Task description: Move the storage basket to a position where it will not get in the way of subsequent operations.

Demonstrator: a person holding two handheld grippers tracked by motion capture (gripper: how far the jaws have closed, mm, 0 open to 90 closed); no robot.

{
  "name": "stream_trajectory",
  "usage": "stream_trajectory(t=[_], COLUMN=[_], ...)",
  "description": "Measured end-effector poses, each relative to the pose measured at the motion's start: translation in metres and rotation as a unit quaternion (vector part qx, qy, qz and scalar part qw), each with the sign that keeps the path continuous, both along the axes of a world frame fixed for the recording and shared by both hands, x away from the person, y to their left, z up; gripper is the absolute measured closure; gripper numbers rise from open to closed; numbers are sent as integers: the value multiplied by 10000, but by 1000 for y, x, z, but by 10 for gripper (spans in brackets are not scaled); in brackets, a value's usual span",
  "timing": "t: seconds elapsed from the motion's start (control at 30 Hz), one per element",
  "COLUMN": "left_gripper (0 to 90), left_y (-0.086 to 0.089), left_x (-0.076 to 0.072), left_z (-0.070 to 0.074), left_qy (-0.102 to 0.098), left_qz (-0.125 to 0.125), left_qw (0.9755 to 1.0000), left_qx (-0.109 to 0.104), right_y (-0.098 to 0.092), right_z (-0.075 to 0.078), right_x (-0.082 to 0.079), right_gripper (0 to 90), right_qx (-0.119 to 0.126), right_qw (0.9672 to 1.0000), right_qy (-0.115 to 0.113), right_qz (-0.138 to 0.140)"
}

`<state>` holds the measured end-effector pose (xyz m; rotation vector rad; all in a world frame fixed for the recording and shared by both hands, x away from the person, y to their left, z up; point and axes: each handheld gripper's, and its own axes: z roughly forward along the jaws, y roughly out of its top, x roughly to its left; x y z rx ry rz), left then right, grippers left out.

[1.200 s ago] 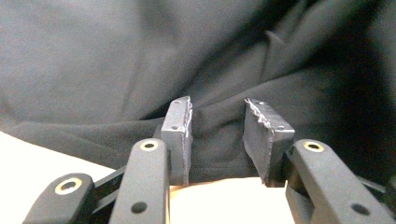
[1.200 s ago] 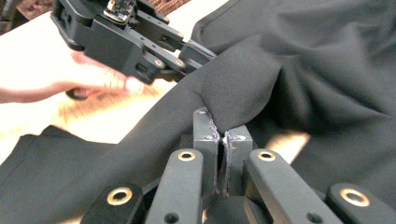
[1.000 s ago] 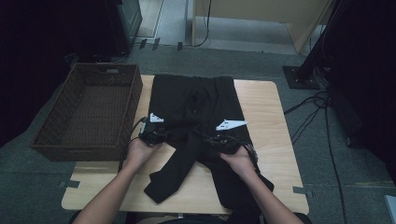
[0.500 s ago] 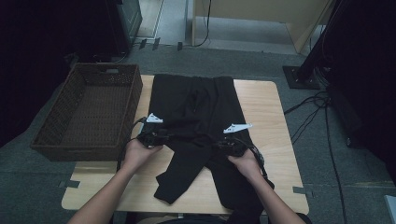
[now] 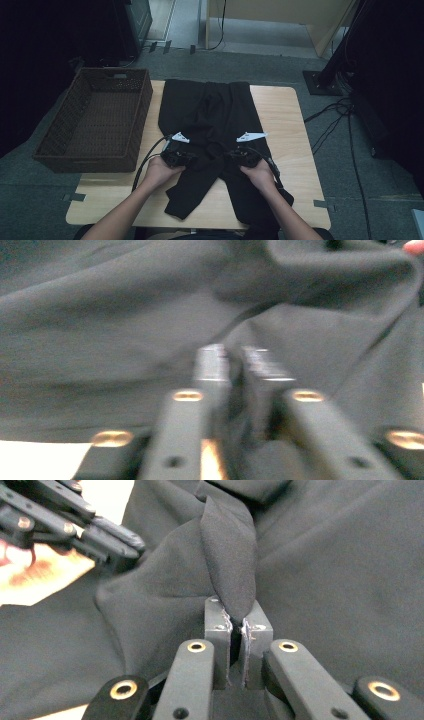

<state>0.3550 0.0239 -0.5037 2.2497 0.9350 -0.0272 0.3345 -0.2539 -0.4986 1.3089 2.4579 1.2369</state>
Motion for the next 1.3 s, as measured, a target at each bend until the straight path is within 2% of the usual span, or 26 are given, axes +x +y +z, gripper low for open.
stream_trajectory(t=[0.1,0.13,0.2,0.27,0.3,0.37,0.43,0.5,0.53,0.6,0.7,0.77,0.8,0.83,0.9,0.93,0.97,1.0,1.03,1.07,1.13,1.17,1.2,1.23,1.3], left_gripper=[900,900,900,900,900,900,900,900,900,900,900,900,900,900,900,891,843,775,770,733,647,596,558,530,487], left_y=[5,9,18,28,32,40,48,52,52,49,45,44,45,45,46,46,45,44,42,38,27,22,18,14,6], left_x=[-1,-1,-1,0,0,2,5,7,7,7,10,13,16,17,19,18,15,12,9,5,-2,-7,-10,-13,-19], left_z=[3,6,13,20,23,27,31,34,35,35,28,22,18,16,15,16,19,23,27,30,34,34,32,29,22], left_qy=[60,59,-11,-138,-179,-241,-312,-393,-469,-568,-613,-669,-620,-605,-516,-535,-613,-655,-679,-636,-575,-557,-516,-394,-254], left_qz=[-7,18,214,358,457,613,858,1019,1096,1124,1203,1228,1287,1373,1454,1427,1413,1327,1141,978,680,626,545,460,330], left_qw=[10000,9999,9990,9980,9972,9961,9933,9913,9903,9908,9907,9900,9893,9881,9876,9881,9880,9890,9908,9926,9953,9958,9963,9972,9984], left_qx=[-53,-161,-383,-493,-569,-585,-704,-730,-711,-491,-183,197,293,346,292,182,67,-82,-268,-325,-382,-372,-423,-440,-388], right_y=[-4,-5,-7,-9,-9,-8,-8,-6,-5,-4,-3,-4,-4,-3,-2,-1,-1,-1,-1,-2,-3,-3,-2,-1,0], right_z=[-7,-9,-13,-14,-15,-15,-15,-16,-15,-15,-16,-16,-17,-17,-18,-18,-18,-19,-20,-21,-21,-21,-21,-21,-21], right_x=[1,1,1,1,1,1,1,1,1,1,1,1,1,1,0,-1,-3,-4,-5,-5,-4,-4,-5,-5,-7], right_gripper=[852,851,848,847,843,838,833,831,831,813,707,673,654,645,643,658,698,732,775,797,824,828,828,828,828], right_qx=[-46,-71,-132,-105,-117,-130,-138,-116,-134,-147,-113,-31,11,26,4,-8,-83,-137,-187,-191,-198,-214,-235,-266,-341], right_qw=[10000,9999,9998,9998,9997,9997,9998,9998,9998,9998,9998,9998,9998,9998,9997,9996,9994,9990,9985,9983,9982,9981,9980,9978,9973], right_qy=[67,85,123,133,140,103,79,42,50,29,-51,-41,-39,-61,-125,-167,-241,-349,-419,-449,-455,-475,-482,-508,-570], right_qz=[-54,-73,-107,-145,-143,-156,-147,-123,-130,-140,-162,-192,-191,-202,-194,-226,-235,-243,-284,-305,-328,-323,-335,-336,-319])
